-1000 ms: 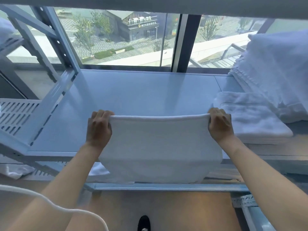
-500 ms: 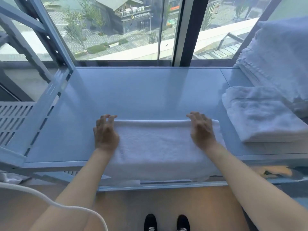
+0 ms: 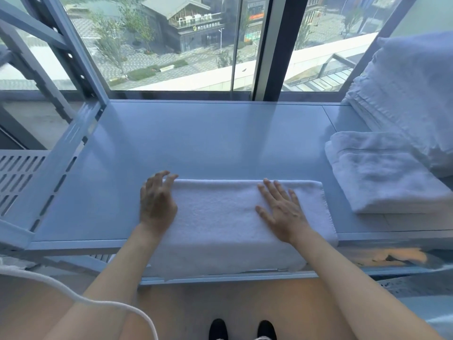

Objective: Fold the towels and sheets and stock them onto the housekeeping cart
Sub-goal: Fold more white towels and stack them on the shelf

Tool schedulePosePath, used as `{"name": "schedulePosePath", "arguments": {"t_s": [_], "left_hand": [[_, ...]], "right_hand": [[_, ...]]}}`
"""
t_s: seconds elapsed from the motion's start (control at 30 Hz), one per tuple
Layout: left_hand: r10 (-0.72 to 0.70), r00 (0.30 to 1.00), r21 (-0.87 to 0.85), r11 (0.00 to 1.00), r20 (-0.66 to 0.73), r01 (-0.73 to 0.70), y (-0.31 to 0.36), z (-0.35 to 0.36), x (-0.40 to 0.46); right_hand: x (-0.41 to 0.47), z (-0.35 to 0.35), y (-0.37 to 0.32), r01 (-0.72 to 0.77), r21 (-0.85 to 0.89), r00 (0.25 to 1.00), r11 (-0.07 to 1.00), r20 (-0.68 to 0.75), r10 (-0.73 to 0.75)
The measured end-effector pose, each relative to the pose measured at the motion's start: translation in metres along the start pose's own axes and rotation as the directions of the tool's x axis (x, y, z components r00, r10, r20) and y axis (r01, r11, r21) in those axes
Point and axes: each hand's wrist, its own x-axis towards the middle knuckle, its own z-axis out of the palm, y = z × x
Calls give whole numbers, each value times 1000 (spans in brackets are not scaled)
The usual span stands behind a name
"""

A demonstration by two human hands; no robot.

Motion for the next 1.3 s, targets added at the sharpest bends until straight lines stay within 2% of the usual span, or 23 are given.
{"name": "schedulePosePath", "arguments": {"t_s": [0.13,0.23,0.3,0.4,0.6,0.83,0.97,1.07,1.2,1.3], "left_hand": [[209,958,-45,978,196,-204,55,8,-57],[151,918,33,984,367,-175,63,16,-93],[134,903,105,976,409,-192,55,21,-101],[156,898,114,969,412,-220,52,26,-95],[118,910,68,985,397,-158,52,41,-47],[75,915,92,988,397,-121,61,58,16],[87,918,89,987,387,-131,56,63,16],[96,919,81,987,382,-137,55,66,16],[102,919,87,985,381,-146,61,57,12],[140,934,73,982,328,-173,73,38,-12]], "right_hand": [[-1,1,-2,-12,20,1000,1000,-13,13],[-2,2,-1,-17,27,1000,999,-11,17],[-2,3,-1,-10,26,1000,1000,-13,10],[5,2,2,-2,24,1000,1000,-10,2],[61,-9,11,13,-1,1000,1000,-8,-13],[116,-27,9,-19,-79,1000,997,-15,18],[63,-21,-11,1,108,991,994,-133,13],[-1,-5,-23,55,190,992,980,-126,-31],[-52,14,-14,-18,120,999,993,-29,22],[-63,18,-6,-15,49,999,999,-39,17]]}}
